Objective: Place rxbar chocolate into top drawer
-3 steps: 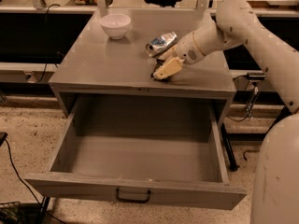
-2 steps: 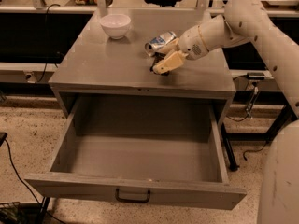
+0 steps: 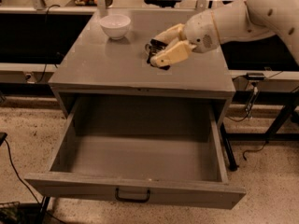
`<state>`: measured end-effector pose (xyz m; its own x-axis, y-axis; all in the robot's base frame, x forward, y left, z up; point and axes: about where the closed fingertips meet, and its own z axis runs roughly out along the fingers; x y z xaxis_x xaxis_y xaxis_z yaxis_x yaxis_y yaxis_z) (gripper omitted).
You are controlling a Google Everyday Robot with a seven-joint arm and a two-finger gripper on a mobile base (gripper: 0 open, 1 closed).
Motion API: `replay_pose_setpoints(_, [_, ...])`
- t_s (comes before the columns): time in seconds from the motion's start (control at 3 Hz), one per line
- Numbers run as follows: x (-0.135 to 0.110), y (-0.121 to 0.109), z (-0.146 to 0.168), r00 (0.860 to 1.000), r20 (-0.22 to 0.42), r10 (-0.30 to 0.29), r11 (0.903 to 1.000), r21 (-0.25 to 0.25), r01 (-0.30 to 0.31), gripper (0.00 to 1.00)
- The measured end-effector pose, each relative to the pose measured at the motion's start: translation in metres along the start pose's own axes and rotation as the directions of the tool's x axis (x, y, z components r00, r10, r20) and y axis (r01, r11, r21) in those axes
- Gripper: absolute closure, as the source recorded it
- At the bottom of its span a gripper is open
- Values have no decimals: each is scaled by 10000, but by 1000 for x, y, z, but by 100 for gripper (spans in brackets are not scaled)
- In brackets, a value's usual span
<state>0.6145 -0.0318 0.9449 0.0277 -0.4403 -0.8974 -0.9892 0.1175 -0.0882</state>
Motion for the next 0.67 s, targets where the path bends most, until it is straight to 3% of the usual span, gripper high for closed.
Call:
replay_pose_setpoints(0.33, [24,61,-6,9963,-763,386,9992,167,-374,100])
replay_pose_setpoints(0.67, [40,72,8,9936,-951,615,9977,-220,-638,100])
